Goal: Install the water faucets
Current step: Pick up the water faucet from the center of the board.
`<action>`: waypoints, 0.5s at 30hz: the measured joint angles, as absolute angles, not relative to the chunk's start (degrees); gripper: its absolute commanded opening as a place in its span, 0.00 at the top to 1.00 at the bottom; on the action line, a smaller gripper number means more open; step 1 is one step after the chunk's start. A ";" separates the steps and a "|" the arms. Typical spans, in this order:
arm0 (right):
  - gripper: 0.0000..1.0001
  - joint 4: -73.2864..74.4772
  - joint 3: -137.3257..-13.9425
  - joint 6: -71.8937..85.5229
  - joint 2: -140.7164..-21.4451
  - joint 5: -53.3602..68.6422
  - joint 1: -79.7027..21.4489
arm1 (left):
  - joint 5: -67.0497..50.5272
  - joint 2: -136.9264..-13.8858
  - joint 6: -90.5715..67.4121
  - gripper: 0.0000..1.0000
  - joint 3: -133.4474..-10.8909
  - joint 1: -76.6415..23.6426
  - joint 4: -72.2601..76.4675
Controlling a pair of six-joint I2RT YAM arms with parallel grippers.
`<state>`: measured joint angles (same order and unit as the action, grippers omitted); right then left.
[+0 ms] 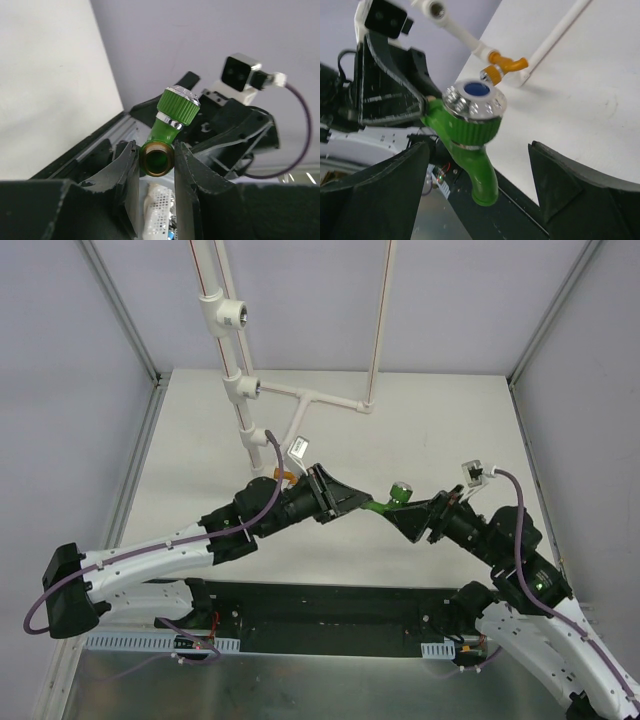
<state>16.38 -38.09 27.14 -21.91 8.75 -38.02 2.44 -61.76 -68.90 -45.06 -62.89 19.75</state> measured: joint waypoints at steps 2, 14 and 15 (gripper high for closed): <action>0.12 15.55 -38.00 25.36 -21.65 12.73 -38.04 | 0.45 -60.25 -69.06 1.00 -45.04 -62.52 21.74; 0.19 6.83 -37.58 23.11 -19.51 24.91 -38.04 | -8.78 -58.67 -69.63 1.00 -45.06 -62.52 26.24; 0.20 6.15 -37.58 23.18 -19.49 24.93 -38.04 | -8.80 -58.74 -69.63 1.00 -45.06 -62.52 26.59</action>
<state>6.15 -37.58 23.18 -19.49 24.93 -38.04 -8.80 -58.74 -69.63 -45.06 -62.52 26.59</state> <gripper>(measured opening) 0.825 0.270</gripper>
